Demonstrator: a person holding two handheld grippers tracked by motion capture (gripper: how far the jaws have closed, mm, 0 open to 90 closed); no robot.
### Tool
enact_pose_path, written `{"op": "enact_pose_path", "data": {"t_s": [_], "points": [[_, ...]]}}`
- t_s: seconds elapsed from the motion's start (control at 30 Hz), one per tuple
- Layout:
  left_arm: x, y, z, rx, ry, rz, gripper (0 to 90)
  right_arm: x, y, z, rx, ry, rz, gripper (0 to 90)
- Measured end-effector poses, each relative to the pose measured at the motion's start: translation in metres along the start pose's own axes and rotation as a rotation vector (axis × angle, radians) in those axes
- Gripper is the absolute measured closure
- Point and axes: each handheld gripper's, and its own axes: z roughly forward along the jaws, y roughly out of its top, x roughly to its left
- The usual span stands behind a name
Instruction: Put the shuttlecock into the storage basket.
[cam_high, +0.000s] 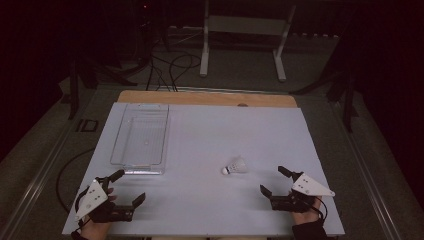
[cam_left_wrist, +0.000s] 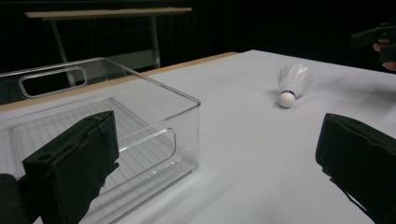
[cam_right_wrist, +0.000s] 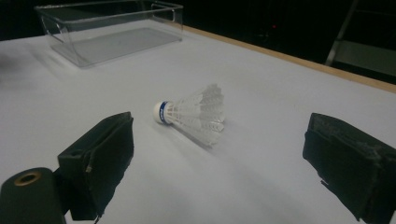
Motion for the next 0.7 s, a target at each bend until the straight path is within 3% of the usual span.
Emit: {"op": "enact_pose_path", "data": {"t_s": [0.7], "points": [[-0.0013,-0.0002,0.0018,0.005,-0.016,0.005,0.0,0.0035,0.0017,0.0000,0.009,0.003,-0.014,9.0]]}}
